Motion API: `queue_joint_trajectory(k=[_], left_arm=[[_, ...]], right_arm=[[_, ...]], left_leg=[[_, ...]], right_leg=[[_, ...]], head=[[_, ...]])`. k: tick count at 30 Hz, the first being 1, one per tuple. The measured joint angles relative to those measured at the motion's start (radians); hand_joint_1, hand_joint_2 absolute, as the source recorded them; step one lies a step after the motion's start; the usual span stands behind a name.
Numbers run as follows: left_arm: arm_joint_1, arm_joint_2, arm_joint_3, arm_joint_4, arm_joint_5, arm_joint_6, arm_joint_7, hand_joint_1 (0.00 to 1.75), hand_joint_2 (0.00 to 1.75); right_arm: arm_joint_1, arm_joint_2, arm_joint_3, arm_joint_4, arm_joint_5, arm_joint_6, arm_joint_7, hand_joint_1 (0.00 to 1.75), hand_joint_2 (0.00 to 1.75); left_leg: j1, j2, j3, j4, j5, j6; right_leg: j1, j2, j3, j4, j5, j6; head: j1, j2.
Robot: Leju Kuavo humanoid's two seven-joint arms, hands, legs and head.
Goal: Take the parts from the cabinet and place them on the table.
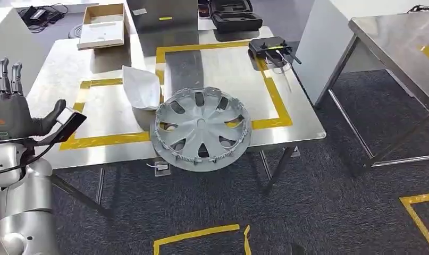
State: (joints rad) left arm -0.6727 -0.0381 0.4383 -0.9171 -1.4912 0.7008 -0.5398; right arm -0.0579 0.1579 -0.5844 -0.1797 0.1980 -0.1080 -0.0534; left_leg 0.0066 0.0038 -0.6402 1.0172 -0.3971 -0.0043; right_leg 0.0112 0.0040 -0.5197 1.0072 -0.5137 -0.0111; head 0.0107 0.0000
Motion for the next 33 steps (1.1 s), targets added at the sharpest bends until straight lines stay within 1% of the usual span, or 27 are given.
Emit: queue_joint_trajectory(k=[2,3,4,6,7,8,9,10,11,12,13,14,16,17,18,19,21,22,23,24,26,27,28,29,30,32,33], left_arm=[[-0.002,0.0,0.0,0.003,0.001,0.0,0.0,0.0,0.0],[-0.001,0.002,0.0,0.004,-0.002,0.0,0.004,0.0,0.0],[-0.003,0.007,0.0,0.004,-0.008,0.0,0.011,0.0,0.0],[-0.001,0.016,-0.002,0.003,-0.016,0.0,0.028,0.0,0.0],[0.003,0.019,-0.002,0.003,-0.014,0.0,0.031,0.0,0.0],[0.006,0.024,-0.002,0.003,-0.012,0.0,0.03,0.0,0.0],[0.01,0.027,-0.002,0.003,-0.006,0.0,0.029,0.0,0.0],[0.01,0.03,-0.002,0.003,-0.002,0.0,0.027,0.0,0.0],[0.009,0.034,-0.002,0.002,0.002,0.0,0.025,0.0,0.0],[0.009,0.036,-0.002,0.001,0.004,0.0,0.023,0.0,0.0],[0.008,0.037,-0.002,0.002,0.004,0.0,0.023,0.0,0.0],[0.012,0.038,-0.002,0.0,0.006,0.0,0.019,0.0,0.0],[0.013,0.041,-0.002,0.003,0.01,0.0,0.014,0.0,0.0],[0.012,0.04,-0.002,0.005,0.01,0.0,0.011,0.0,0.0],[0.007,0.04,-0.002,0.008,0.009,0.0,0.01,0.0,0.0],[0.006,0.04,-0.002,0.008,0.008,0.0,0.011,0.0,0.0],[0.006,0.04,-0.016,0.012,0.023,0.0,0.048,0.0,0.0],[0.006,0.041,-0.031,0.016,0.028,0.0,0.062,0.0,0.0],[0.006,0.042,-0.042,0.018,0.029,0.0,0.064,0.0,0.0],[0.006,0.042,-0.048,0.021,0.029,0.0,0.066,0.0,0.0],[0.006,0.042,-0.056,0.025,0.029,0.0,0.068,0.0,0.0],[0.004,0.042,-0.061,0.028,0.027,0.0,0.069,0.0,0.0],[0.003,0.042,-0.062,0.031,0.025,0.0,0.069,0.0,0.0],[0.0,0.043,-0.063,0.034,0.023,0.0,0.069,0.0,0.0],[-0.002,0.043,-0.063,0.039,0.02,0.0,0.069,0.0,0.0],[-0.003,0.042,-0.069,0.046,0.018,0.0,0.069,0.0,0.0],[-0.003,0.044,-0.071,0.049,0.016,0.0,0.068,0.0,0.0]], right_arm=[[0.001,-0.001,0.0,0.0,-0.002,-0.001,0.006,0.0,0.0],[0.0,-0.002,0.0,0.0,-0.002,-0.001,0.013,0.0,0.0],[-0.001,-0.003,0.0,0.0,-0.003,-0.003,0.02,0.0,0.0],[0.001,-0.005,0.0,0.0,-0.009,-0.008,0.042,0.0,0.0],[0.002,-0.005,-0.001,0.0,-0.009,-0.008,0.048,0.0,0.0],[0.004,-0.005,-0.001,0.0,-0.009,-0.008,0.05,0.0,0.0],[0.005,-0.005,-0.001,0.0,-0.009,-0.006,0.05,0.0,0.0],[0.005,-0.005,-0.001,0.0,-0.009,-0.005,0.05,0.0,0.0],[0.005,-0.004,-0.001,0.0,-0.009,-0.005,0.052,0.0,0.0],[0.004,-0.005,-0.001,0.0,-0.009,-0.005,0.053,0.0,0.0],[0.004,-0.008,-0.001,0.0,-0.009,-0.005,0.054,0.0,0.0],[0.006,-0.006,-0.001,0.0,-0.009,-0.005,0.056,0.0,0.0],[0.006,-0.006,-0.001,0.0,-0.01,-0.006,0.061,0.0,0.0],[0.008,-0.007,-0.001,0.0,-0.012,-0.006,0.06,0.0,0.0],[0.008,-0.007,-0.001,0.001,-0.015,-0.006,0.06,0.0,0.0],[0.008,-0.007,-0.001,0.001,-0.016,-0.005,0.06,0.0,0.0],[0.007,-0.006,-0.003,0.001,-0.011,0.0,0.056,0.0,0.0],[0.007,-0.006,-0.005,0.001,-0.01,0.001,0.055,0.0,0.0],[0.007,-0.006,-0.008,0.001,-0.01,0.001,0.053,0.0,0.0],[0.007,-0.005,-0.011,0.001,-0.009,0.001,0.053,0.0,0.0],[0.006,-0.004,-0.014,0.001,-0.009,0.004,0.051,0.0,0.0],[0.004,-0.004,-0.017,0.001,-0.009,0.008,0.051,0.0,0.0],[0.0,-0.007,-0.019,0.0,-0.009,0.012,0.05,0.0,0.0],[0.0,-0.006,-0.02,0.0,-0.009,0.016,0.045,0.0,0.0],[0.002,-0.003,-0.021,0.0,-0.01,0.021,0.043,0.0,0.0],[0.003,-0.002,-0.024,0.0,-0.012,0.025,0.041,0.0,0.0],[0.004,-0.001,-0.025,0.0,-0.013,0.026,0.036,0.0,0.0]], left_leg=[[-0.005,-0.001,-0.004,-0.008,0.019,-0.014],[0.0,-0.003,-0.013,0.001,-0.002,-0.016],[-0.002,-0.004,-0.029,0.037,-0.054,-0.021],[0.003,-0.004,-0.071,0.194,-0.164,-0.031],[0.005,-0.004,-0.087,0.266,-0.193,-0.035],[0.007,-0.003,-0.088,0.301,-0.192,-0.038],[0.009,-0.003,-0.067,0.292,-0.165,-0.041],[0.011,-0.003,-0.029,0.246,-0.129,-0.045],[0.016,-0.003,0.028,0.166,-0.096,-0.05],[0.022,-0.003,0.09,0.078,-0.09,-0.057],[0.016,-0.006,0.138,0.012,-0.135,-0.065],[0.013,-0.01,0.129,0.009,-0.132,-0.039],[0.012,-0.01,0.114,0.015,-0.125,-0.027],[0.012,-0.009,0.101,0.016,-0.117,-0.014],[0.015,-0.005,0.093,0.015,-0.107,0.003],[0.014,-0.004,0.082,0.015,-0.097,0.012],[0.011,-0.003,0.058,0.016,-0.078,0.021],[0.007,-0.003,0.043,0.016,-0.066,0.024],[0.004,-0.003,0.029,0.017,-0.056,0.026],[0.0,-0.004,0.016,0.017,-0.046,0.027],[-0.009,-0.006,-0.004,0.017,-0.029,0.028],[-0.014,-0.006,-0.011,0.017,-0.021,0.028],[-0.011,-0.002,-0.016,0.017,-0.014,0.026],[-0.009,0.001,-0.018,0.015,-0.006,0.019],[-0.003,0.004,-0.015,0.01,0.001,0.012],[-0.001,0.004,-0.016,-0.004,0.022,0.002],[-0.007,0.002,-0.024,-0.007,0.024,-0.002]], right_leg=[[-0.007,-0.001,-0.008,-0.015,0.02,-0.012],[-0.013,-0.007,-0.011,-0.023,0.034,-0.015],[-0.013,-0.006,-0.021,-0.028,0.045,-0.023],[-0.013,-0.006,-0.045,-0.026,0.065,-0.026],[-0.013,-0.007,-0.059,-0.025,0.076,-0.025],[-0.015,-0.007,-0.073,-0.023,0.085,-0.023],[-0.018,-0.007,-0.087,-0.02,0.094,-0.019],[-0.021,-0.008,-0.101,-0.016,0.102,-0.014],[-0.026,-0.008,-0.115,-0.009,0.108,-0.008],[-0.028,-0.008,-0.127,0.001,0.112,-0.001],[-0.023,-0.006,-0.139,0.008,0.118,0.007],[-0.021,-0.006,-0.14,0.009,0.125,0.013],[-0.02,-0.003,-0.146,0.008,0.144,0.021],[-0.022,-0.003,-0.152,0.006,0.152,0.028],[-0.025,-0.004,-0.162,0.014,0.133,0.034],[-0.025,-0.004,-0.177,0.048,0.082,0.038],[-0.024,-0.004,-0.221,0.197,-0.033,0.043],[-0.024,-0.004,-0.242,0.281,-0.072,0.043],[-0.023,-0.004,-0.248,0.328,-0.078,0.04],[-0.021,-0.004,-0.231,0.331,-0.058,0.034],[-0.009,-0.003,-0.142,0.224,0.007,0.012],[0.0,-0.001,-0.073,0.127,0.025,-0.009],[0.009,-0.002,-0.022,0.037,-0.009,-0.038],[0.01,-0.004,-0.001,0.003,-0.011,-0.029],[0.016,0.001,-0.004,0.004,0.003,-0.024],[0.021,0.0,-0.009,-0.007,0.017,-0.034],[0.003,-0.004,-0.012,-0.036,0.041,-0.034]], head=[[0.0,0.0],[0.003,0.0],[0.0,0.0],[-0.001,0.0],[-0.001,0.0],[-0.001,0.0],[-0.001,0.0],[-0.001,0.0],[-0.001,0.0],[-0.002,0.0],[-0.006,0.0],[-0.004,0.0],[-0.003,0.0],[-0.005,0.0],[-0.003,0.0],[0.0,0.0],[0.002,0.0],[0.001,0.0],[0.001,0.0],[0.002,0.0],[0.002,0.0],[0.003,0.0],[0.0,0.0],[0.0,0.0],[0.003,0.0],[0.007,0.0],[0.006,0.0]])
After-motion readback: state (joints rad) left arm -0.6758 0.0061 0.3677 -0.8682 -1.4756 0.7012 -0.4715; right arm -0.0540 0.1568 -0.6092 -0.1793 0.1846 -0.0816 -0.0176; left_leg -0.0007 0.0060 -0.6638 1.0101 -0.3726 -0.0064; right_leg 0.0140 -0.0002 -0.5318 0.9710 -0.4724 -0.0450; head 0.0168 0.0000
